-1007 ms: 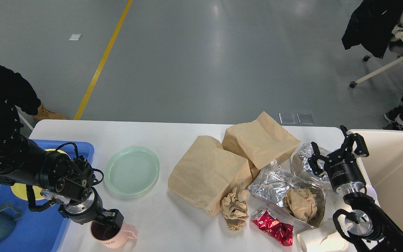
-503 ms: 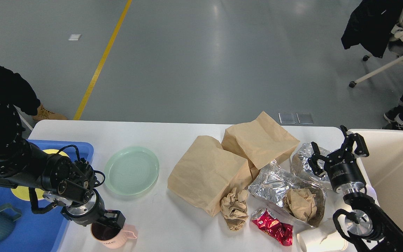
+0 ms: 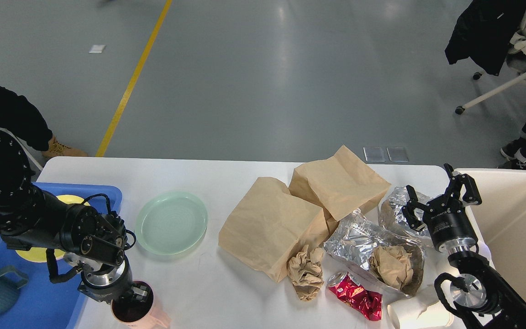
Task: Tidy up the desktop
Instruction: 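Lift the pink mug with the left gripper and carry it onto the blue tray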
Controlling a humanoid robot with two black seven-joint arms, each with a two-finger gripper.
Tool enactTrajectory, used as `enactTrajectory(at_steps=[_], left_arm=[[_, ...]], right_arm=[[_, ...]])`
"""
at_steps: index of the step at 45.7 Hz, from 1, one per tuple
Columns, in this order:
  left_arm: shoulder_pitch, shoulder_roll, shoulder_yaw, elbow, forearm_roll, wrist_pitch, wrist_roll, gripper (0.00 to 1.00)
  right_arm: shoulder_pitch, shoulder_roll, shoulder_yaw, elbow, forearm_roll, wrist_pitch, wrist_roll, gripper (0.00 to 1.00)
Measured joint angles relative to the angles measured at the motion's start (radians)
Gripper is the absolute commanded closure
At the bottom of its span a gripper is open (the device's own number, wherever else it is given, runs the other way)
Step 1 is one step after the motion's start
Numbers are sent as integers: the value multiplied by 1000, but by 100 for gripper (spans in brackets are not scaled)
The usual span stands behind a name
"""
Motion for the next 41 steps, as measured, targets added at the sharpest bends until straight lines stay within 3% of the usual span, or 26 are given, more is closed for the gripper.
enactTrajectory(at_steps=[16,32,41], left_arm=[[0,16,-5,6,-5,-25,30,100],[-85,89,-37,3,-7,-177,19,100],[-125,104,-42,3,-13,-220,18,100]], right_arm=[[0,0,0,0,0,0,0,0],[0,0,0,0,0,0,0,0],[0,0,0,0,0,0,0,0]])
